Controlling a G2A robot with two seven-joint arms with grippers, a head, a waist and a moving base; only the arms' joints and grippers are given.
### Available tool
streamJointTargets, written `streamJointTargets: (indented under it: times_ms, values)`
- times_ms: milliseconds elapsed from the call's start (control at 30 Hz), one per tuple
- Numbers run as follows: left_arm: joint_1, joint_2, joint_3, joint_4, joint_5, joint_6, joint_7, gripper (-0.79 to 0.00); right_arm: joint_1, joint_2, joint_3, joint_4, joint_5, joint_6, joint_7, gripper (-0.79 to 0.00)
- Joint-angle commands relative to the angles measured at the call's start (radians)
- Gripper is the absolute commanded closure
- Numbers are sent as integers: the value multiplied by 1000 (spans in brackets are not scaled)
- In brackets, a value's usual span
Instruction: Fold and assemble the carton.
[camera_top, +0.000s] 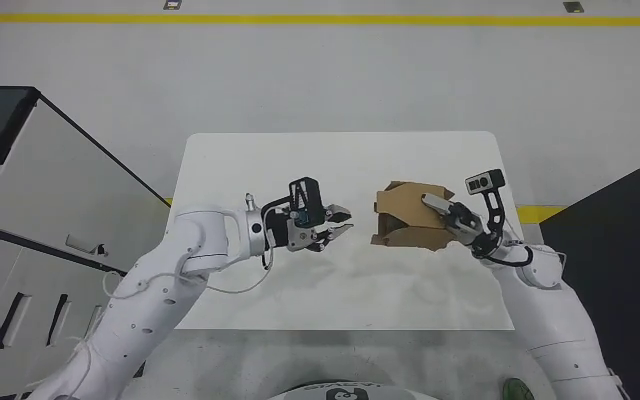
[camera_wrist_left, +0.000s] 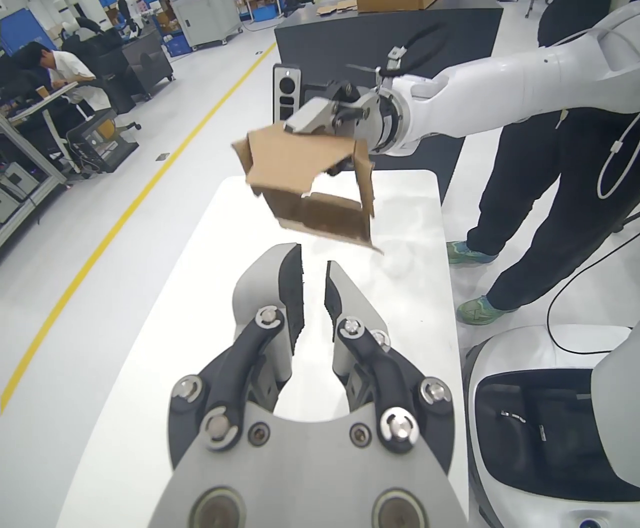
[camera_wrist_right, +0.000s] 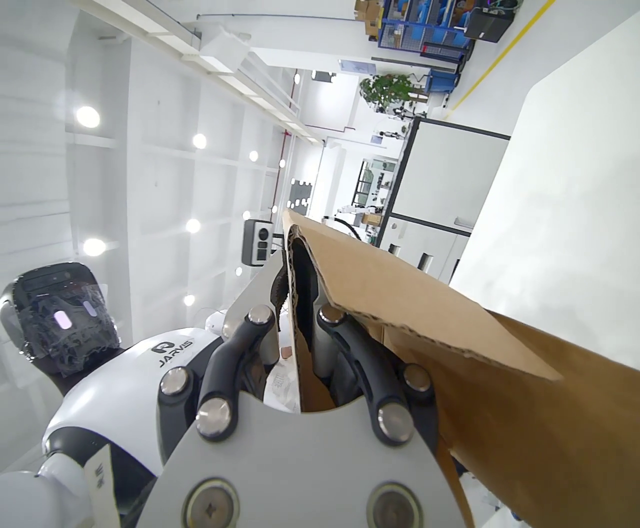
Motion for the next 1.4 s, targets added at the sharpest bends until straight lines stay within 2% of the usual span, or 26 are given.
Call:
streamJointTargets:
  times_ms: [0,400,600,1000,1367]
  values:
    - [7,0,9,7,-4,-6,5,0,5,-1,5,6,29,3,18,0]
    - [-52,-30,143,68,-45,-34,51,0,41,-15,-41,19,26,-7,2,0]
    - [-86,-43,180,93,-50,-31,69,0,51,-22,-70,16,6,-8,-8,0]
    - [-96,-46,173,117,-34,-18,74,0,60,-25,-86,48,58,66,79,0]
    - [-95,-46,166,125,-36,-30,72,0,61,-25,-78,60,50,118,94,0]
